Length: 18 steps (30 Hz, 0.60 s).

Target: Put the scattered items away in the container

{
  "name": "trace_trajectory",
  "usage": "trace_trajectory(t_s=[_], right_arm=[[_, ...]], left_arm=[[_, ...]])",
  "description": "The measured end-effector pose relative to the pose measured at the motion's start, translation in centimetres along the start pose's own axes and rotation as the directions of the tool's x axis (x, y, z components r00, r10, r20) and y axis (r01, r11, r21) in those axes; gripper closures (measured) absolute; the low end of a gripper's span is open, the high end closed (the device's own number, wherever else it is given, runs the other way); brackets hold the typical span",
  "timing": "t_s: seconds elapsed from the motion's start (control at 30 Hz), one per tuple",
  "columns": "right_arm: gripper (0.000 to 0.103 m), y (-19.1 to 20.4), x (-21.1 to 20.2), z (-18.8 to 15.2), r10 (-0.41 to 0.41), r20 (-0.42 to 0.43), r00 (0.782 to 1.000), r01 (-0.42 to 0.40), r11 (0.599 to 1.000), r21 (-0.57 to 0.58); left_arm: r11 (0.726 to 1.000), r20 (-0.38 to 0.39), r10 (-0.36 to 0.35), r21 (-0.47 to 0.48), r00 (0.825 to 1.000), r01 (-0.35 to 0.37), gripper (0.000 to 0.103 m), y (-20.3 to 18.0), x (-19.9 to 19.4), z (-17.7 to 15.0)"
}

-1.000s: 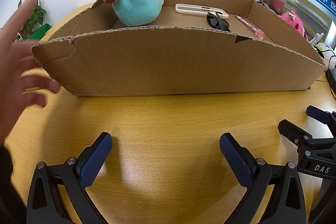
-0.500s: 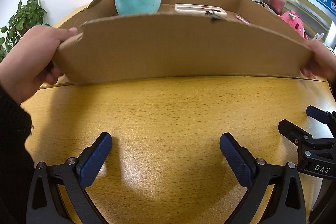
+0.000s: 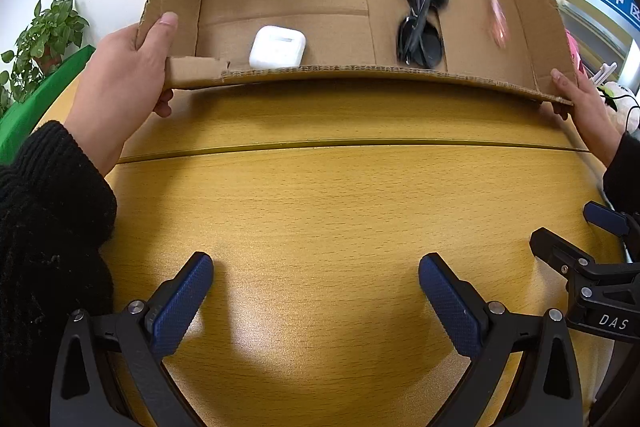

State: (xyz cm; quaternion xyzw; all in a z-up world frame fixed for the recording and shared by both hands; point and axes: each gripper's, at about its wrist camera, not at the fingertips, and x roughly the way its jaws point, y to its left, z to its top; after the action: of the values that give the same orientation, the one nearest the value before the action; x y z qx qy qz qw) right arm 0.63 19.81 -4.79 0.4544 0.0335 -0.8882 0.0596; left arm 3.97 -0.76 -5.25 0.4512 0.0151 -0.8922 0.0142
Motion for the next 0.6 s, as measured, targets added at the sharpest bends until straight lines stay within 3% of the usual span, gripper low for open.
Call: trace_trajectory(t_s=[0.6], right_arm=[[0.0,0.08,-0.03,0.03,0.001,0.001,1.0,-0.001,1.0,0.0]], left_arm=[[1.0,0.001,-0.001,0.0,1.0,0.001,0.0,0.18,-0.12,-0.15]])
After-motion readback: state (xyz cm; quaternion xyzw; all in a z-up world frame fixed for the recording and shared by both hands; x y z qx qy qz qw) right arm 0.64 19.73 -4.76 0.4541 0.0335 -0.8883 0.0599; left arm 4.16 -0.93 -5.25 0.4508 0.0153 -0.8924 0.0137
